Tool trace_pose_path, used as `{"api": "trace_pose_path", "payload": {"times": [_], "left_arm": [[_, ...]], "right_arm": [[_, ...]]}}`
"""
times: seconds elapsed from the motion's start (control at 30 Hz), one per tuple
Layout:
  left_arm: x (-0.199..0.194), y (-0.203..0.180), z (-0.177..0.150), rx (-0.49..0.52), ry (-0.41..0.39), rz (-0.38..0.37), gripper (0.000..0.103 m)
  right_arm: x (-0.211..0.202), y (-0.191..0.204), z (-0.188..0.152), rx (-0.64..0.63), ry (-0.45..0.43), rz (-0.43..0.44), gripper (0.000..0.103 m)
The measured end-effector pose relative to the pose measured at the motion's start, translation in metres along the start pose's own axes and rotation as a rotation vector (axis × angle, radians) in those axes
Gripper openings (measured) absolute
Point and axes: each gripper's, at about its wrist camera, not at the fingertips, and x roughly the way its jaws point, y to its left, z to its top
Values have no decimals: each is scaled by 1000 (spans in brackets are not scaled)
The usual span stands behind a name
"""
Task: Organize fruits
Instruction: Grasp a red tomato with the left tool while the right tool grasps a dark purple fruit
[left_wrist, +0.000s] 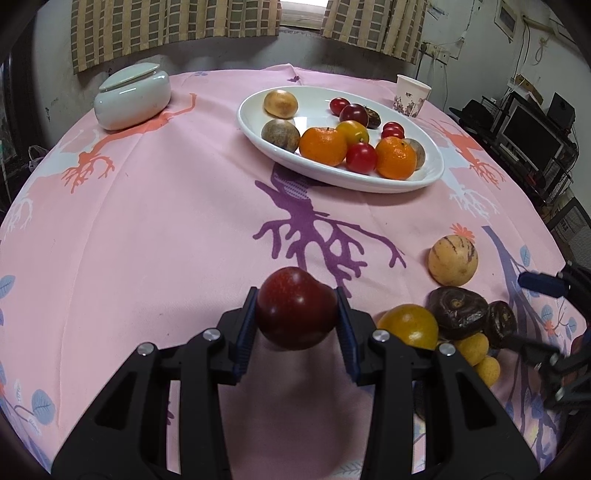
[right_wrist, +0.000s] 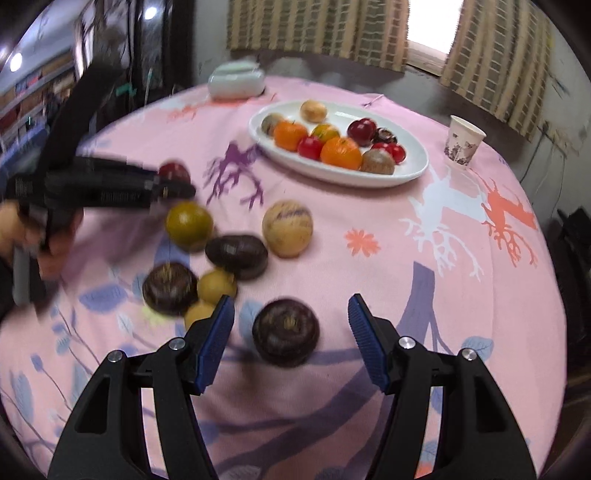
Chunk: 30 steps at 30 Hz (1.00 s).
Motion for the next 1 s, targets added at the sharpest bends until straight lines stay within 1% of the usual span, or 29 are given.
{"api": "trace_pose_path", "payload": {"times": [0.07,0.13,0.23,0.3,0.47,0.5,0.53,0.6,0.63,0.73,0.83,1.0], "left_arm": [[0,1,0,-4,7,-9,40],[0,2,0,-4,7,-13,40],[-1,1,-1,1,4,-20,40],[-1,0,-1,6,6,-24,40],[0,-1,-2,10,8,-24,40],[-1,-1,-2,9,8,-25,40],[-1,-1,-2,7,8,-29,40],[0,-1,-2,7,10,-29,40],[0,-1,-2,7,12,-28,40],[1,0,-2,3,16,-29,40],[-3,-2,-1,7,5,-27,40],[-12,-3,0,3,-20,-28,40]], "right_arm": [[-1,7,-2,-41,-2,3,64],[-1,9,-4,-51,1,-4,64],[1,3,-3,-34,13,-31,64],[4,3,-4,-29,21,-26,64],[19,7,-6,-32,76,-49,64],[20,8,-6,-37,79,-54,61],[20,11,-6,-51,78,-45,52],[20,17,-7,-77,75,-54,47],[21,17,-6,-77,78,-56,41],[21,13,-5,-57,82,-44,41],[18,12,-4,-47,73,-46,41],[6,8,0,-29,27,-34,42]]}}
